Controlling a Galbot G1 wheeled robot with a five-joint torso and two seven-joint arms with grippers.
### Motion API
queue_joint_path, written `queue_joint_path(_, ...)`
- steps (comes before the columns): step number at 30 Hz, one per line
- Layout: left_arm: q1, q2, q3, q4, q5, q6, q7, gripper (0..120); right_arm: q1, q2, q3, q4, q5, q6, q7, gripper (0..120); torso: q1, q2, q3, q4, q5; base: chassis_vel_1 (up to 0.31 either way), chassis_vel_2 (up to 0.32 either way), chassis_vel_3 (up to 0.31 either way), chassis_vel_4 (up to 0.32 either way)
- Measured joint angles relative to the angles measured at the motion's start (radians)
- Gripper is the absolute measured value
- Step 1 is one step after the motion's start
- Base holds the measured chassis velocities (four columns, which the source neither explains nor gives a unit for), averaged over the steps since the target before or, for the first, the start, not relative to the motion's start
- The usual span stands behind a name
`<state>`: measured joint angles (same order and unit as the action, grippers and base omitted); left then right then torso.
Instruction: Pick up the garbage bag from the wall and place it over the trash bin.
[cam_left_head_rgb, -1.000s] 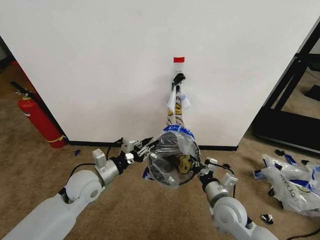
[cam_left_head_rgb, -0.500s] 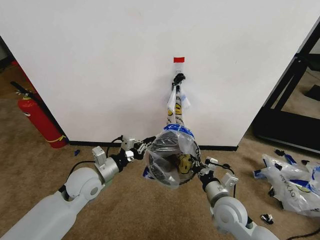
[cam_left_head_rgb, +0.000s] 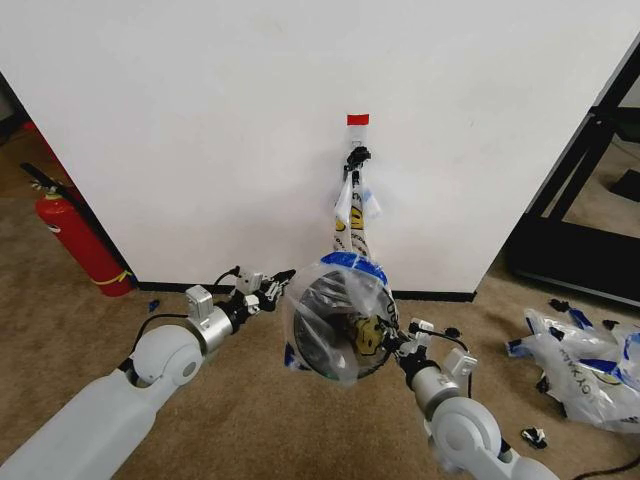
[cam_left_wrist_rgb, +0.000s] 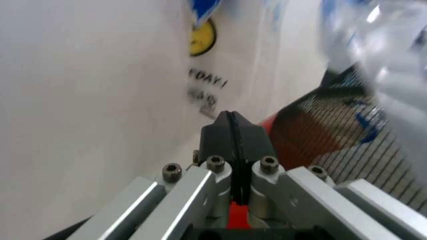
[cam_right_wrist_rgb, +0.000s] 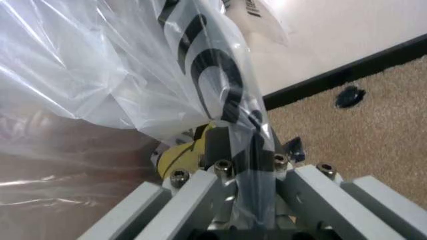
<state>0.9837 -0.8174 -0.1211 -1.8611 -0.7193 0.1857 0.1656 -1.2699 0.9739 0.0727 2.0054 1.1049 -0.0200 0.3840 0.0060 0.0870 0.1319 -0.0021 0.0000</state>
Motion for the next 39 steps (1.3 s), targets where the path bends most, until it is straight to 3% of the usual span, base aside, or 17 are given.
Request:
queue_joint_path(13,0.011,-0.005,-0.031,0.009,0.001,-0.021,-0.063,0,-0.006,-0.002,0.006,0.004,0.001,-0.008,-0.018,0,0.000,0.000,0.000,0.0000,-0.0001,0.000,0.000,0.000,0.000)
queue_joint_path(17,0.032,-0.021,-0.110,-0.026,-0.102,-0.039,-0.085,19,-0.008,0.005,0.010,-0.014,-0.012,0.013,-0.026,0,0.000,0.000,0.000,-0.0002,0.0000,0.000,0.000,0.000,0.000)
queue_joint_path(20,0.043,-0.031,-0.140,-0.035,-0.151,-0.043,-0.085,25,-0.008,0.008,0.010,-0.019,-0.015,0.020,-0.028,0,0.000,0.000,0.000,-0.0003,0.0000,0.000,0.000,0.000,0.000)
queue_joint_path(27,0.198,-0.068,-0.251,-0.106,-0.446,-0.030,-0.044,57,0.009,0.021,0.016,-0.033,0.013,0.060,-0.012,0,0.000,0.000,0.000,0.0000,-0.0001,0.000,0.000,0.000,0.000)
queue_joint_path(30,0.244,-0.077,-0.256,-0.112,-0.452,-0.027,-0.013,64,0.018,0.025,0.017,-0.033,0.034,0.071,-0.005,0,0.000,0.000,0.000,0.0000,0.0000,0.000,0.000,0.000,0.000)
queue_joint_path(32,0.301,-0.101,-0.256,-0.111,-0.426,-0.027,0.059,74,0.030,0.029,0.018,-0.034,0.054,0.090,-0.003,0,0.000,0.000,0.000,0.0000,-0.0001,0.000,0.000,0.000,0.000)
queue_joint_path(39,0.311,-0.108,-0.245,-0.104,-0.405,-0.027,0.142,98,0.027,0.026,0.020,-0.032,0.056,0.090,-0.005,0,0.000,0.000,0.000,-0.0002,0.0000,0.000,0.000,0.000,0.000)
